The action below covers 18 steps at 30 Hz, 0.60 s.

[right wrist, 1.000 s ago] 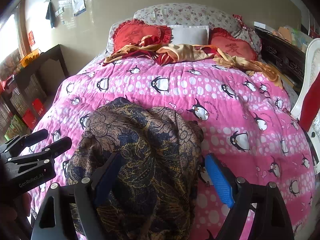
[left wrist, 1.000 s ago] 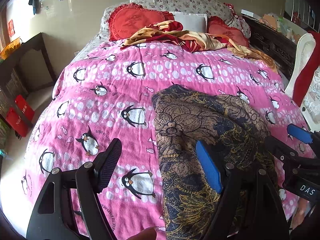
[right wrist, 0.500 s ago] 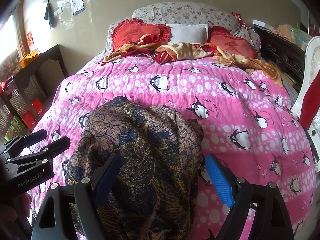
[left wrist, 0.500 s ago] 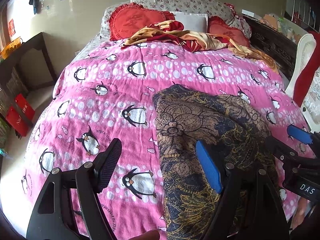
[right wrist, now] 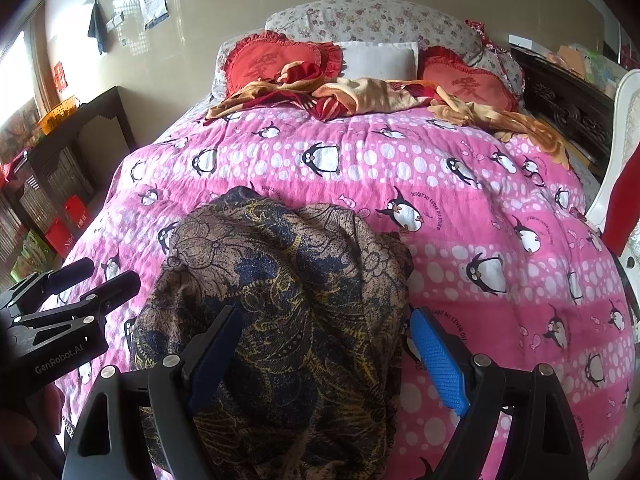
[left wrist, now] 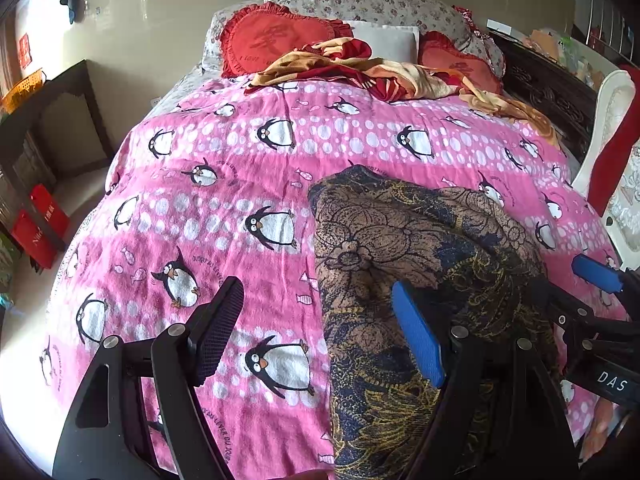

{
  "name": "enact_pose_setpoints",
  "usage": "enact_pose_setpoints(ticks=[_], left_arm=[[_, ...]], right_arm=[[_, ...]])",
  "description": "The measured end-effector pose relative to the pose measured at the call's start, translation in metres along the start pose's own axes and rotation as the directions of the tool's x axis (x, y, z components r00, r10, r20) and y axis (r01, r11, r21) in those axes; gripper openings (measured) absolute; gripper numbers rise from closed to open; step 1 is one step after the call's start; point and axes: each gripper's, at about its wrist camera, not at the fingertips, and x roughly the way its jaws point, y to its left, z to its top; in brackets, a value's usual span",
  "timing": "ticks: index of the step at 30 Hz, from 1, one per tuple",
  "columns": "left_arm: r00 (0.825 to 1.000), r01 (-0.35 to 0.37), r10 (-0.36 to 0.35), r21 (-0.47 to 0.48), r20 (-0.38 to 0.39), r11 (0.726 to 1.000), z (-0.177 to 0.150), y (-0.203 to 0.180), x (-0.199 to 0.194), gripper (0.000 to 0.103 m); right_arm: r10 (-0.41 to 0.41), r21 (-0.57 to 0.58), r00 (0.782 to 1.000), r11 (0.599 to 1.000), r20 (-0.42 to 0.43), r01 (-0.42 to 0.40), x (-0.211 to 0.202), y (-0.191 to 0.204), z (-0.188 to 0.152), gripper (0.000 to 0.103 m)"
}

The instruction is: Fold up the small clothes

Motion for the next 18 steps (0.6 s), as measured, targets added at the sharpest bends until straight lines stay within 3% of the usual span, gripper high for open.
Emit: enact_pose_setpoints(ticks=[18], left_arm=[[1.000,-0.003,0.003,-0.003,0.017,1.000,0.001,0.009,0.007,0.077]], right_arm=[[0.005,0.010,1.000,1.000,-0.030,-0.004,0.012,-0.003,0.000,0.084]])
